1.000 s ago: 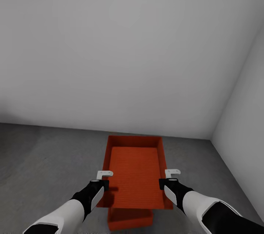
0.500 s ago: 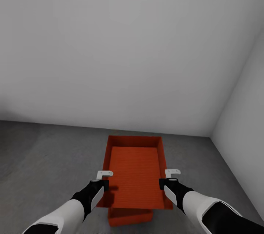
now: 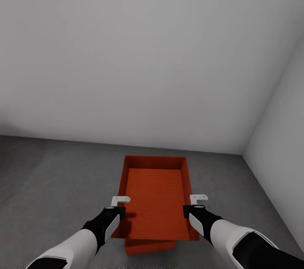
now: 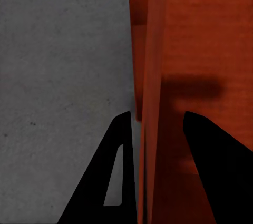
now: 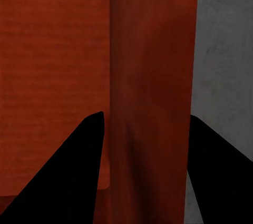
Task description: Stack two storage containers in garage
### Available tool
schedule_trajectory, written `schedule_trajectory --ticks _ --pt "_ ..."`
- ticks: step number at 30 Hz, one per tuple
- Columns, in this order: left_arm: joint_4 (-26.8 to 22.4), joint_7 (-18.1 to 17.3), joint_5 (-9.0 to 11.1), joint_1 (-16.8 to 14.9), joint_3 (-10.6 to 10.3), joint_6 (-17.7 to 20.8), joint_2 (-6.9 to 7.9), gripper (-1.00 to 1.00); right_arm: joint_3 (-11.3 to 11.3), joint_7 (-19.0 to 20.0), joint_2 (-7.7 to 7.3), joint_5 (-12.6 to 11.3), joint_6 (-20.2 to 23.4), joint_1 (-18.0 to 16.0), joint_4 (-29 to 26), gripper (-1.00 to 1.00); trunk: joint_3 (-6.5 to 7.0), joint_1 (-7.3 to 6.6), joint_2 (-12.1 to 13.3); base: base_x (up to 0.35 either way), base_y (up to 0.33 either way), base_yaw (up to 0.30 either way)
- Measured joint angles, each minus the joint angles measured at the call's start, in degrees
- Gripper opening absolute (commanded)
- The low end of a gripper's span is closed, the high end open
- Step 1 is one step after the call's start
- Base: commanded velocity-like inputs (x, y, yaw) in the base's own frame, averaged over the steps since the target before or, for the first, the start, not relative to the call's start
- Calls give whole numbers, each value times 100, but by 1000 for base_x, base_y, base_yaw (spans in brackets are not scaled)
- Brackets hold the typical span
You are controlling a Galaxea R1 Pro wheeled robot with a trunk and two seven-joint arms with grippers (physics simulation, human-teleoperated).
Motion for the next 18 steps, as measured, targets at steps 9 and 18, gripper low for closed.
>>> schedule_trajectory --ticks 9,18 --pt "0 -1 3 0 -3 0 2 -100 -2 -3 2 1 -1 1 0 -100 -83 0 0 0 0 0" --pt "0 1 -2 0 2 0 -1 -100 -1 0 0 1 0 0 0 -100 -167 0 0 0 0 0"
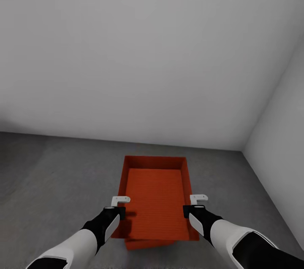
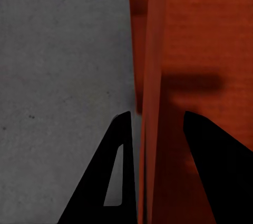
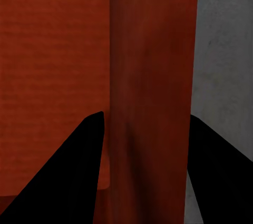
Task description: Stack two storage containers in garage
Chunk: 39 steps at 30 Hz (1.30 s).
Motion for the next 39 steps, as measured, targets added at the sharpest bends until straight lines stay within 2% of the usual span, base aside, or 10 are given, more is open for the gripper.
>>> schedule_trajectory --ticks 39 --pt "0 -4 5 0 -5 -1 4 -100 -5 -5 3 5 -1 0 0 -100 -361 0 -1 0 0 0"
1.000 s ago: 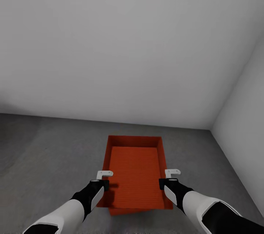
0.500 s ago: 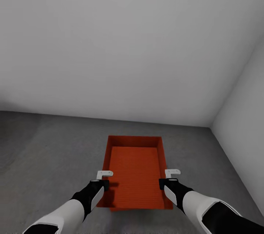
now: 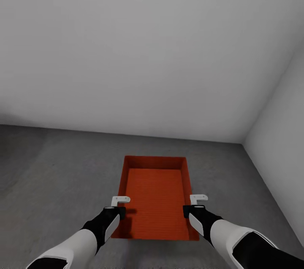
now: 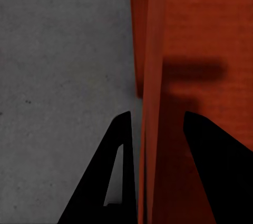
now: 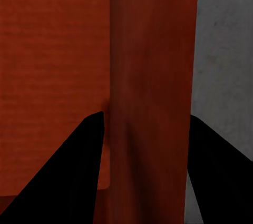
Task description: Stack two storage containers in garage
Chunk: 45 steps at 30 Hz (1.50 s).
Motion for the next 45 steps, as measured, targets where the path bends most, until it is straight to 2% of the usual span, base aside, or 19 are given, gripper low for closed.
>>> schedule_trajectory --ticks 34,45 --pt "0 0 2 0 -1 0 0 -100 1 1 0 -2 0 0 0 -100 -314 0 -1 0 0 0" --pt "-1 2 3 0 -4 0 -1 -100 1 3 -2 -4 -3 0 0 -100 -327 0 -1 0 0 0"
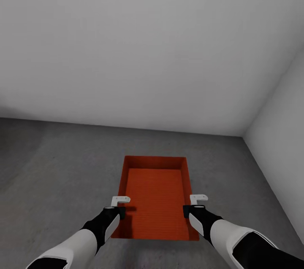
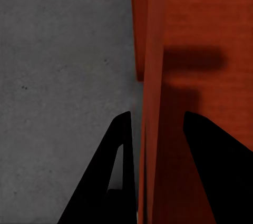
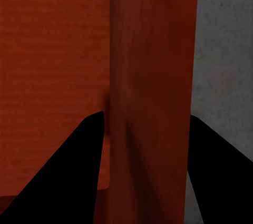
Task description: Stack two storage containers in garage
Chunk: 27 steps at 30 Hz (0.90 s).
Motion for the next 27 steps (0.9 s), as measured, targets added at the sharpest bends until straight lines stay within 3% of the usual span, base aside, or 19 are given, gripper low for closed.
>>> schedule_trajectory --ticks 13,27 --pt "7 5 -1 0 3 1 -5 -100 2 4 -3 3 8 0 0 -100 -42 -1 0 28 0 0" --pt "2 8 -3 0 4 1 -6 -100 0 6 -5 3 3 0 0 -100 -43 -2 -1 266 0 0"
